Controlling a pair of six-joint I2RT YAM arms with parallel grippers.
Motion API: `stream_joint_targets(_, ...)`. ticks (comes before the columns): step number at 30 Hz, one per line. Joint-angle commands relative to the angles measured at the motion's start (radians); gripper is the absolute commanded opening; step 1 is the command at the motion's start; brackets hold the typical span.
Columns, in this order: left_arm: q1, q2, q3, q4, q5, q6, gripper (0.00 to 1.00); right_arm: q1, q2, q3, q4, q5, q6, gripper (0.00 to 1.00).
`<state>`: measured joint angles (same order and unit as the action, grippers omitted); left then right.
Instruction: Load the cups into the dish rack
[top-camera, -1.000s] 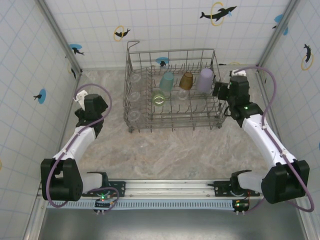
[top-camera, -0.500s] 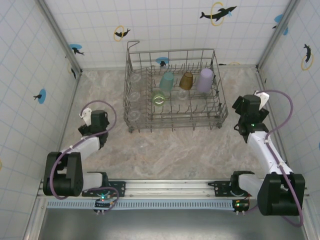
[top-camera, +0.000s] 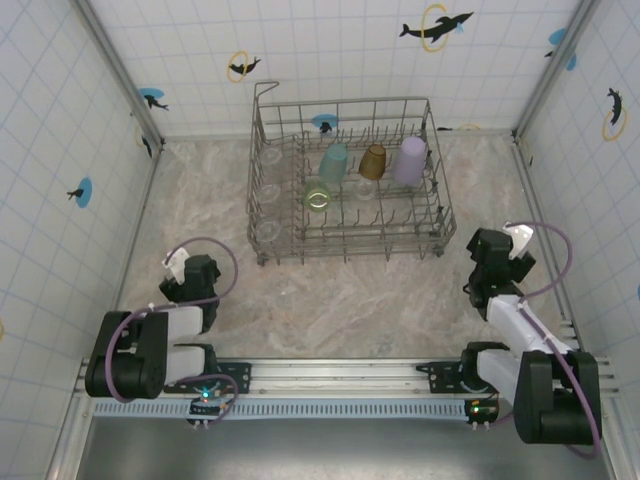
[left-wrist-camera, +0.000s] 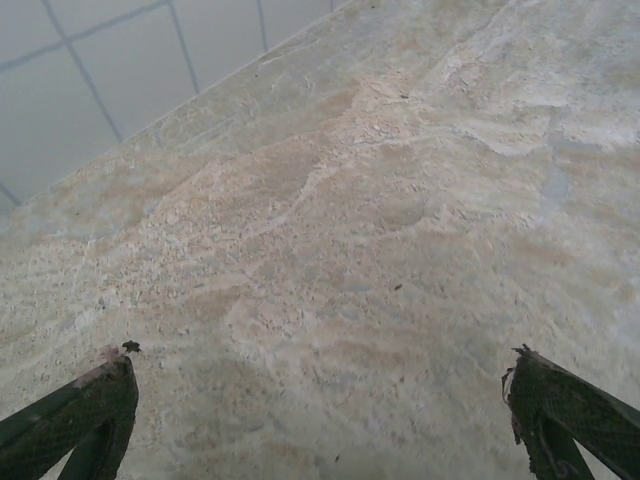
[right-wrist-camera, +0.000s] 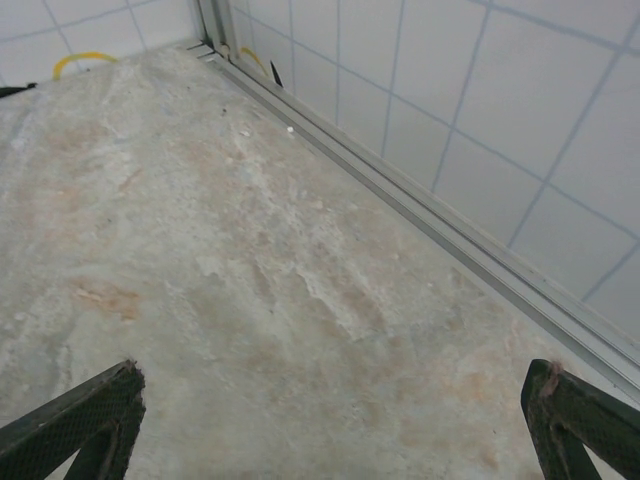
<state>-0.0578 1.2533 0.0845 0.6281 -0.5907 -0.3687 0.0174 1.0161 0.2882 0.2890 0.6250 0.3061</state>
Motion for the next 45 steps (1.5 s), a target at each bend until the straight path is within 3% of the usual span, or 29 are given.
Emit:
stream_joint_targets(1,0.003,-0.008,-0.053,0.189,0.027,0.057,0.97,-0.004,0.003,-0.055,0.157,0.058,-0.041,1.0)
stream_joint_targets(8,0.004,0.051,-0.056,0.328,0.073,0.164,0.97,-0.002,0.018,-0.186,0.335,0.101,-0.001,1.0)
stream_joint_targets(12,0.004,0.085,-0.125,0.565,0.118,0.253,0.97,0.004,0.035,-0.256,0.488,0.058,0.012,1.0)
stream_joint_targets(17,0.004,0.218,-0.184,0.837,0.219,0.295,0.97,0.046,0.091,-0.273,0.537,0.068,-0.031,1.0)
stream_joint_targets(24,0.004,0.274,-0.141,0.792,0.234,0.307,0.98,0.078,0.164,-0.354,0.709,0.046,-0.079,1.0)
stream_joint_targets(33,0.004,0.27,-0.13,0.764,0.232,0.299,0.98,0.125,0.4,-0.348,1.002,0.075,-0.147,1.0)
stream_joint_targets(36,0.005,0.269,-0.128,0.762,0.233,0.298,0.98,0.208,0.429,-0.281,0.906,0.132,-0.212,1.0)
stream_joint_targets(39,0.006,0.27,-0.128,0.761,0.233,0.298,0.98,0.252,0.499,-0.278,1.027,0.184,-0.304,1.0)
stream_joint_targets(41,0.005,0.27,-0.129,0.76,0.233,0.298,0.98,0.234,0.46,-0.271,0.936,0.137,-0.257,1.0)
stream_joint_targets(45,0.005,0.269,-0.127,0.758,0.234,0.298,0.98,0.175,0.433,-0.294,0.938,0.018,-0.219,1.0)
